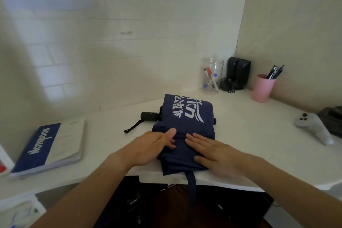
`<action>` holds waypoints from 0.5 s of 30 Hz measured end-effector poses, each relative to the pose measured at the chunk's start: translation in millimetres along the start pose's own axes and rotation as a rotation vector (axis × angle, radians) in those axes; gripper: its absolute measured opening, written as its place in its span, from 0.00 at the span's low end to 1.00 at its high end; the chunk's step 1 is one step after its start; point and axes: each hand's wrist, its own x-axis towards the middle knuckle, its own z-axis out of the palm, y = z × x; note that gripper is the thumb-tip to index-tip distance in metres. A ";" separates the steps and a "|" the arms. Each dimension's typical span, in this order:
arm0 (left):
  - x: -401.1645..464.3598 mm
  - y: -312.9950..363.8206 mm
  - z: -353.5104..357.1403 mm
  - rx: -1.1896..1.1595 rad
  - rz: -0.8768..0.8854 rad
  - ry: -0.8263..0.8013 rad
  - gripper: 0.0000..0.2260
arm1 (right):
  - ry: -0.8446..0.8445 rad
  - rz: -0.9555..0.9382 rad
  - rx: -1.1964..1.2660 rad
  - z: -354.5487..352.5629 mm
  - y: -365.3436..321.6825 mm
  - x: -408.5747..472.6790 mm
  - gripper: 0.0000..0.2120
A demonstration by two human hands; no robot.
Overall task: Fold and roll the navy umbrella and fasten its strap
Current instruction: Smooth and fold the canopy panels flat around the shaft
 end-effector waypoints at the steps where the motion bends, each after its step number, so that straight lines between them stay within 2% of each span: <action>1: 4.1 1.7 1.8 0.165 0.052 0.060 0.31 | 0.004 -0.004 0.012 -5.9 -1.5 0.9 0.30; 3: 7.5 4.0 10.4 0.525 0.286 0.186 0.26 | 0.030 -0.009 0.054 -22.7 -2.4 3.1 0.30; 4: 6.2 4.1 14.9 0.617 0.399 0.207 0.23 | 0.040 -0.008 0.084 -33.8 -1.7 4.7 0.28; 6: 4.7 -3.4 20.2 0.615 0.514 0.187 0.19 | 0.073 -0.009 0.148 -55.9 2.7 12.7 0.20; 8: 1.4 -14.1 25.2 0.577 0.521 0.153 0.19 | 0.268 0.016 0.246 -75.0 10.7 29.7 0.11; 10: -1.8 -20.3 30.7 0.567 0.503 0.149 0.21 | 0.519 0.097 0.286 -89.9 25.6 55.3 0.11; 11: -2.5 -22.1 32.7 0.565 0.484 0.142 0.22 | 0.582 0.148 0.278 -96.4 33.5 71.0 0.14; 12: -2.6 -23.3 34.1 0.577 0.473 0.138 0.23 | 0.572 0.208 0.273 -101.5 41.9 87.2 0.19; 15: -1.2 -24.3 34.6 0.634 0.503 0.163 0.24 | 0.299 0.392 0.334 -108.9 65.5 128.9 0.32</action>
